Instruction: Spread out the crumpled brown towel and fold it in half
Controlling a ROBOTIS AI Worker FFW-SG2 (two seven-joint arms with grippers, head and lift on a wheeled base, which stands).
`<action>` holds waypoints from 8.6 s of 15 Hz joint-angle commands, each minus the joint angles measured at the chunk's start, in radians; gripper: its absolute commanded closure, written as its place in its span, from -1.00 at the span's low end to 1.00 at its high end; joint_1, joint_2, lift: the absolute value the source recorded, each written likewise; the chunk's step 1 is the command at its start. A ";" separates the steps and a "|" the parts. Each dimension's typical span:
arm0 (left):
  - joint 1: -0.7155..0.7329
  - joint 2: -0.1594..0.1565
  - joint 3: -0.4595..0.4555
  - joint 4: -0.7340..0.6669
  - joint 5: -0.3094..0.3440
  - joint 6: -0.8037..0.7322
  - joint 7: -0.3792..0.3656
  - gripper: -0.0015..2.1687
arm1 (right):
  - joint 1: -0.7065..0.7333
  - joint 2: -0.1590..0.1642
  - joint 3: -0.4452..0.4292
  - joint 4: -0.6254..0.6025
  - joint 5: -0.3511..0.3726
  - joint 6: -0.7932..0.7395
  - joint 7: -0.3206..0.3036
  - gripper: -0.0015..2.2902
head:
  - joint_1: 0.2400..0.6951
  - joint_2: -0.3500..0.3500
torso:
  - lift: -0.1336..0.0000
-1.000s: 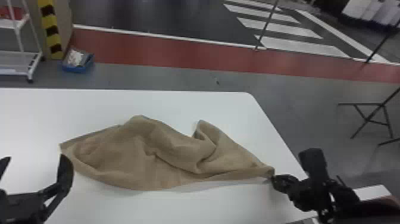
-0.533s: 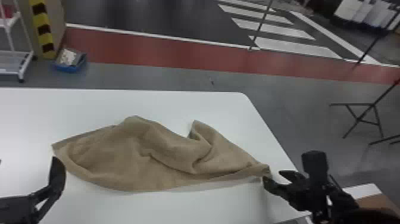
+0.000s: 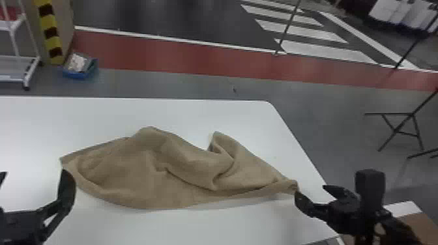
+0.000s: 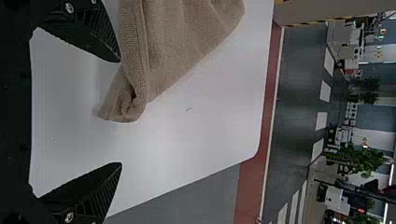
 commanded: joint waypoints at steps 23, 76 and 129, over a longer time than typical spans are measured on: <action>-0.394 0.007 0.059 0.354 0.151 0.311 -0.257 -0.74 | 0.017 0.022 0.031 0.020 -0.040 -0.066 -0.043 -0.91 | 1.00 -0.74 | -0.92; -0.206 0.033 0.128 0.004 0.174 0.394 -0.280 0.23 | -0.063 -0.007 0.056 0.263 -0.015 -0.262 -0.020 -0.58 | 1.00 -0.85 | -0.92; -0.577 0.174 0.232 -0.149 0.100 0.989 -0.197 0.24 | -0.732 -0.133 0.341 0.508 0.255 -0.354 0.053 0.45 | -0.20 -0.09 | -0.92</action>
